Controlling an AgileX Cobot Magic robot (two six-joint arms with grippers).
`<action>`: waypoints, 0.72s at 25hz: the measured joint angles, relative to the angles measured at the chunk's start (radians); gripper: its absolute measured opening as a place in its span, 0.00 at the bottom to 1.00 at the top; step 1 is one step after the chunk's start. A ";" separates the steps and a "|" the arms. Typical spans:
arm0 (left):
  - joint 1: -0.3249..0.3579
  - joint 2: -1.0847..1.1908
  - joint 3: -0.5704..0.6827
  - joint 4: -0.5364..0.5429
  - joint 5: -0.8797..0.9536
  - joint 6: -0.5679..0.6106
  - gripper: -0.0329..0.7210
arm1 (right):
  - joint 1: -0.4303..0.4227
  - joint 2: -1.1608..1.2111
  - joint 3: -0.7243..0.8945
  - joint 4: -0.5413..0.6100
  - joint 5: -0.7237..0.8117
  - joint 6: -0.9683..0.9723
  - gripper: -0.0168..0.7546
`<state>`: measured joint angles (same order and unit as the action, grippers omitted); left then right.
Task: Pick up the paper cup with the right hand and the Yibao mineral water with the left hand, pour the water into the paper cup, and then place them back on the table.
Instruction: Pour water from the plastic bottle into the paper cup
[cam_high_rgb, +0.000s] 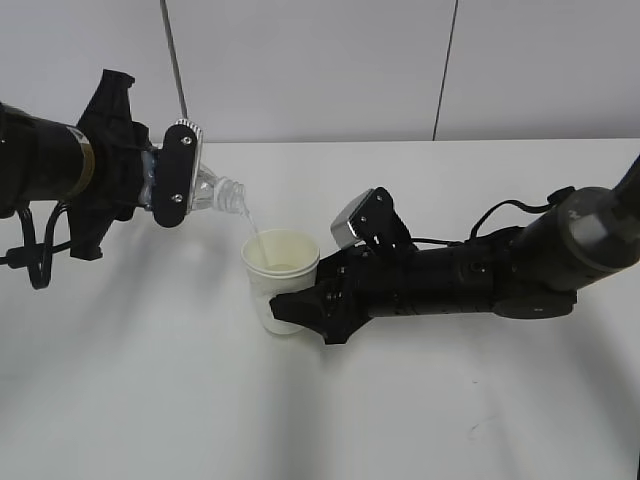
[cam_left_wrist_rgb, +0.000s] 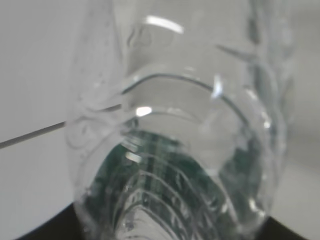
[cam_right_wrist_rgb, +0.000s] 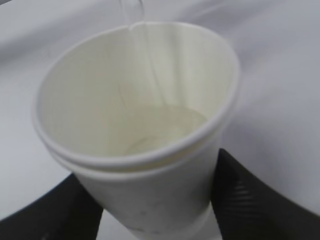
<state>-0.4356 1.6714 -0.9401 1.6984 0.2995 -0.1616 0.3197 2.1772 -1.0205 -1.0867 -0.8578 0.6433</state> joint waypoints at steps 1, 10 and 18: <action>0.000 0.000 0.000 0.000 0.000 0.000 0.47 | 0.000 0.000 0.000 0.000 0.000 0.000 0.65; 0.000 0.000 0.000 0.003 0.000 0.000 0.47 | 0.000 0.000 0.000 0.000 0.008 0.000 0.65; 0.000 0.000 0.000 0.003 0.000 0.000 0.47 | 0.000 0.000 0.000 0.000 0.008 0.000 0.65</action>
<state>-0.4356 1.6714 -0.9401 1.7018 0.2995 -0.1616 0.3197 2.1772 -1.0205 -1.0867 -0.8501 0.6433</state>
